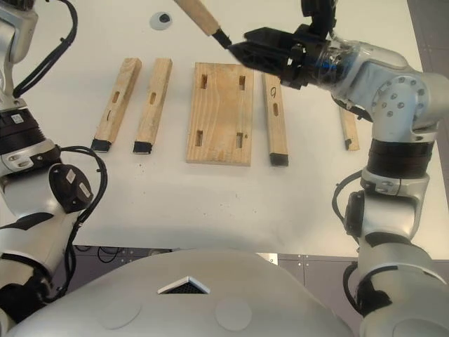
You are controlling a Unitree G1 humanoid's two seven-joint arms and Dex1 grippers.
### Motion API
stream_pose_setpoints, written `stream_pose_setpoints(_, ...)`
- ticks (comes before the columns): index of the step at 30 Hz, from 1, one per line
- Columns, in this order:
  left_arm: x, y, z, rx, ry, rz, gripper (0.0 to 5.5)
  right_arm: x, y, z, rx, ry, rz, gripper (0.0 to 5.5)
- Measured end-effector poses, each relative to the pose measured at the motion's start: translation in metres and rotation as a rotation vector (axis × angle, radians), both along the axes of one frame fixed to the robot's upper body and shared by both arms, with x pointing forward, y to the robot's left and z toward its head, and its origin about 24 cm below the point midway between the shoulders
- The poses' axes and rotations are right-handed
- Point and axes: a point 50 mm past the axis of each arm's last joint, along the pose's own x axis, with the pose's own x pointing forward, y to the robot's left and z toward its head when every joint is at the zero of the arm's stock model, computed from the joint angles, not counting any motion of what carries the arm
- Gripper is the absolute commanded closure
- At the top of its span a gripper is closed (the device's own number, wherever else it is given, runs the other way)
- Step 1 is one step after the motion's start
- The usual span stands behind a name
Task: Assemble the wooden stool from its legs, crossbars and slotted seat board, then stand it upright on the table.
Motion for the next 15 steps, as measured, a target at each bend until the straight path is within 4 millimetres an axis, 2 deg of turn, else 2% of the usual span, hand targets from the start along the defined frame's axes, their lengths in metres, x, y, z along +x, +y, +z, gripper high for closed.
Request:
stream_pose_setpoints(3,0.001,-0.001,-0.019,0.165,-0.022,0.057,3.49,0.02,-0.021,-0.01,-0.066,-0.086,-0.327,3.33)
stream_pose_setpoints(7,-0.011,-0.004,-0.035,0.275,-0.057,0.061,3.49,0.029,-0.038,-0.011,-0.045,-0.156,-0.596,3.91)
stream_pose_setpoints(11,-0.037,-0.008,-0.048,0.357,-0.081,-0.056,3.49,0.037,-0.05,0.0,-0.01,-0.191,-0.665,4.66)
stream_pose_setpoints(15,-0.045,-0.01,-0.049,0.392,-0.103,-0.095,3.49,0.048,-0.052,0.001,-0.011,-0.17,-0.618,5.43)
